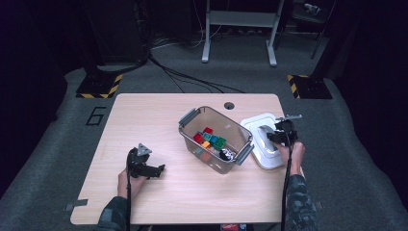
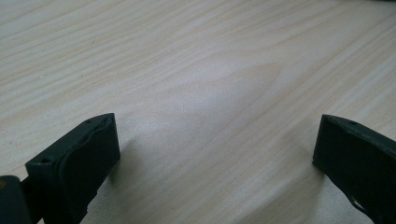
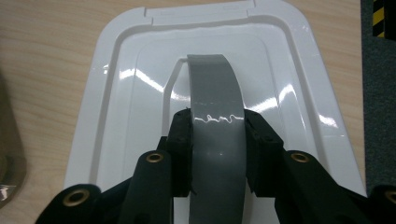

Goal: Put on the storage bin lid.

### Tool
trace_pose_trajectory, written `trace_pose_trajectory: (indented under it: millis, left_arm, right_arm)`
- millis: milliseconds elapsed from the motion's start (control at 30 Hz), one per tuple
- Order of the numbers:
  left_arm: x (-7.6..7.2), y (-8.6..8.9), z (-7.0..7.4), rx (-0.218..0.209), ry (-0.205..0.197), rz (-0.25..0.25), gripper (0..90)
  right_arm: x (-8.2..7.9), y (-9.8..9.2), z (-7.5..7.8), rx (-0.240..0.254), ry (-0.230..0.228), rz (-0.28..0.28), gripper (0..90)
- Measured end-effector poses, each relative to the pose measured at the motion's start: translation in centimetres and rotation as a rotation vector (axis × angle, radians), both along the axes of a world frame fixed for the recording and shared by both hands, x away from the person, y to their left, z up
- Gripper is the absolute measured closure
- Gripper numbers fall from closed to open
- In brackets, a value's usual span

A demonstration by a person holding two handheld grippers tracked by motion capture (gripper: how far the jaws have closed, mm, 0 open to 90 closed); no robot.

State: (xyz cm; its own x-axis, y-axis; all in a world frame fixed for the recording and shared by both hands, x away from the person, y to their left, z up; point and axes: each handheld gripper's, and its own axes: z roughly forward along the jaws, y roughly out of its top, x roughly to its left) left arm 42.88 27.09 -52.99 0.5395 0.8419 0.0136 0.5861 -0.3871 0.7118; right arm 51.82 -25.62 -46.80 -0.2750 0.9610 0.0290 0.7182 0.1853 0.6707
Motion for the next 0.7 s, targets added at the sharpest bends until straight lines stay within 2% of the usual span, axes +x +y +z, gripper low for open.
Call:
trace_pose_trajectory:
  millis: [400,700]
  left_arm:
    - [0.0,0.0,0.0,0.000,0.000,0.000,0.5]
    - [0.0,0.0,0.0,0.000,0.000,0.000,0.5]
  right_arm:
    - [-0.3,-1.1,2.9,-0.043,-0.037,0.044,67.1]
    - [-0.1,-1.8,4.9,-0.055,-0.046,0.052,67.1]
